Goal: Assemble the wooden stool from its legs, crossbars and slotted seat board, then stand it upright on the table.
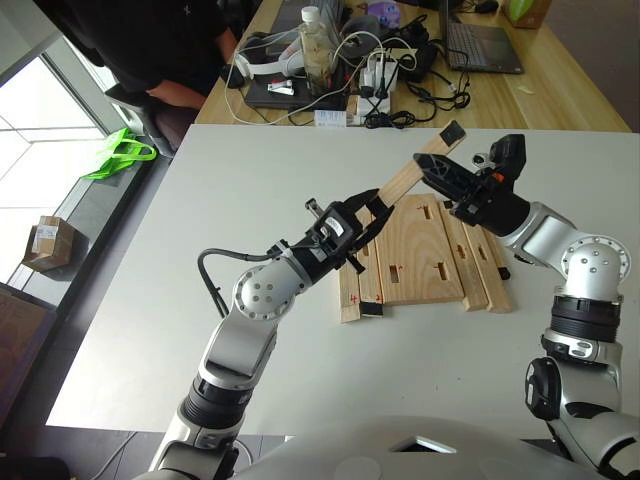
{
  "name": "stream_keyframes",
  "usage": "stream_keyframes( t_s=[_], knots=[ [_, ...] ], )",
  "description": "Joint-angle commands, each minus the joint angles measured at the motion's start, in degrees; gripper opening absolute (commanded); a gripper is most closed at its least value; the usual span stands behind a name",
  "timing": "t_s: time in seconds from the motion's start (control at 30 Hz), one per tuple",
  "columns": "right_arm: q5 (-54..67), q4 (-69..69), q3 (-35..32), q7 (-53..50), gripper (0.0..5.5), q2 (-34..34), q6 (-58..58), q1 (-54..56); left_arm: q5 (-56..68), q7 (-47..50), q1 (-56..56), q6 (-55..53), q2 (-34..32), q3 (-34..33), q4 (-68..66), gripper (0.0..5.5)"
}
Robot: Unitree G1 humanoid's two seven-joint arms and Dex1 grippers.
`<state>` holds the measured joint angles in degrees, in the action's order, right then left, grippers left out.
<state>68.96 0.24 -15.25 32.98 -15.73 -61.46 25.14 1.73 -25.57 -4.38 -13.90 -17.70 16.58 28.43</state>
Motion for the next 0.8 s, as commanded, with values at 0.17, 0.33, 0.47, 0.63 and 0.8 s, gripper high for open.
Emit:
stream_keyframes(
  t_s=[0.17, 0.33, 0.47, 0.63, 0.8],
  knots=[
    [-13.2, 0.3, -1.0, -9.0, 2.95, 4.3, 15.8, -3.4, 1.7, 3.3, 0.8, 1.3, 2.9, -3.6, -0.4, 1.29],
    [-38.1, 0.7, 5.3, -20.1, 2.95, 12.0, 43.8, -11.7, 5.5, 14.0, 0.4, 2.8, 10.2, -15.0, -5.5, 1.29],
    [-49.3, 4.7, 8.9, -23.1, 2.95, 14.9, 57.3, -15.1, 6.3, 21.6, -0.3, 4.0, 14.3, -20.9, -10.6, 1.29],
    [-56.4, 8.8, 9.7, -26.9, 2.95, 17.4, 68.5, -15.5, 4.7, 26.5, 0.3, 6.0, 16.4, -23.2, -16.3, 1.29],
    [-59.4, 12.6, 8.9, -29.6, 2.95, 18.2, 74.4, -14.1, 3.6, 28.2, -0.3, 6.7, 16.9, -23.2, -19.5, 1.29]
  ],
)
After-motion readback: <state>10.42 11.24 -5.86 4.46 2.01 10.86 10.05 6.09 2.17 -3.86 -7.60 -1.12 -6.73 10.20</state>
